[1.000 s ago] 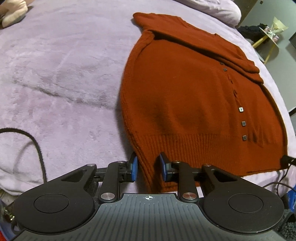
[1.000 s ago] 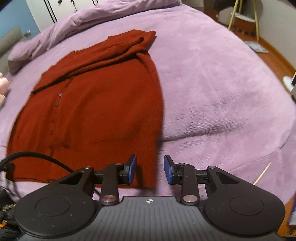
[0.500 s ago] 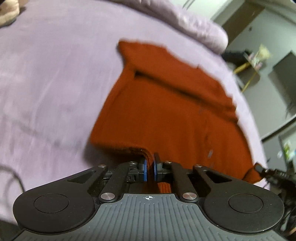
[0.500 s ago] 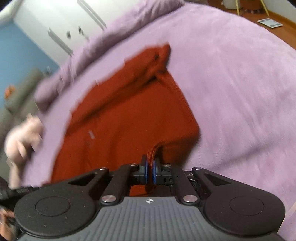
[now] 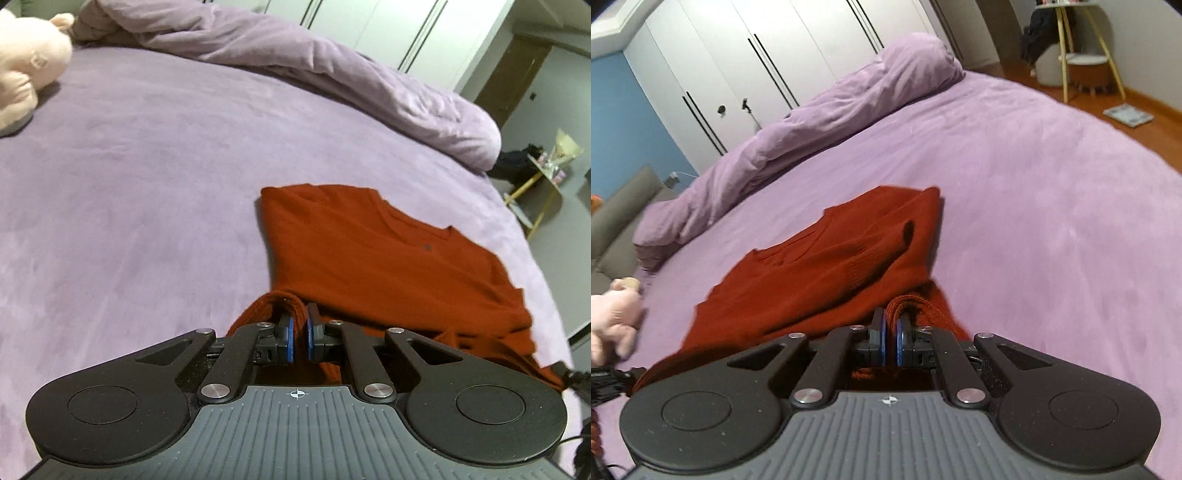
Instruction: Fold small clothes
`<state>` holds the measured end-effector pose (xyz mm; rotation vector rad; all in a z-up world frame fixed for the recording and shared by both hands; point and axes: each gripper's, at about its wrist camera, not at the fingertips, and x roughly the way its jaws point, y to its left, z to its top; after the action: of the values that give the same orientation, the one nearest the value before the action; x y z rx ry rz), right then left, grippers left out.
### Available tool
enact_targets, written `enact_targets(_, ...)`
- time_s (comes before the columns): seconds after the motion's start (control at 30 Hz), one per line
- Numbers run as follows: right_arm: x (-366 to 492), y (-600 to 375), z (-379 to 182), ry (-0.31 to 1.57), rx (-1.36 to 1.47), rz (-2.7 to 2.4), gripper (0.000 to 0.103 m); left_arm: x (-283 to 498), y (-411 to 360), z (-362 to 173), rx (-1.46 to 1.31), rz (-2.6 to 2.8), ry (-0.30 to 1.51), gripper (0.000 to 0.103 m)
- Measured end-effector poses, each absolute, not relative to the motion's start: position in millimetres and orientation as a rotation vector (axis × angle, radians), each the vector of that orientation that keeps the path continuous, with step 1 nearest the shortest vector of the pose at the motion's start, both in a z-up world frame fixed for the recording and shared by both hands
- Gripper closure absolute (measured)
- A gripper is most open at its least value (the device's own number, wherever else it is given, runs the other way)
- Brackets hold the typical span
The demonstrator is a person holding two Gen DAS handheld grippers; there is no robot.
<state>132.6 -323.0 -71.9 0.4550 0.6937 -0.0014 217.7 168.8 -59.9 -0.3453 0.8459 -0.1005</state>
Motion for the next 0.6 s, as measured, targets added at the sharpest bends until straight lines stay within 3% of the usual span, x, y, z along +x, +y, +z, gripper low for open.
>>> enact_targets(0.1,145.8,-321.7,-75.8,0.690,0.384,-0.009,0.098,224.9,165.5,-67.1,-0.296,-0.112,0.846,0.089)
enact_targets(0.17,145.0,-320.9,-73.4,0.657,0.335,-0.016,0.089,223.9,168.9,-67.6,-0.280,-0.119,0.832,0.079)
enact_targets(0.2,143.2,-321.8,-71.8,0.643,0.318,-0.024,0.086,222.8,172.1,-68.1,-0.285,-0.116,0.825,0.071)
enact_targets(0.23,142.5,-324.5,-69.9,0.634,0.307,-0.026,0.077,221.0,176.9,-68.1,-0.291,-0.105,0.817,0.050)
enact_targets(0.27,142.4,-328.8,-68.4,0.628,0.310,-0.025,0.066,219.5,181.8,-68.0,-0.295,-0.107,0.804,0.042)
enact_targets(0.33,141.9,-335.2,-68.0,0.641,0.308,0.005,0.056,220.3,186.3,-70.0,-0.290,-0.158,0.802,0.041)
enact_targets(0.6,165.5,-316.3,-83.6,0.737,0.142,0.094,0.053,239.2,152.8,-91.2,-0.106,-0.264,0.896,0.042)
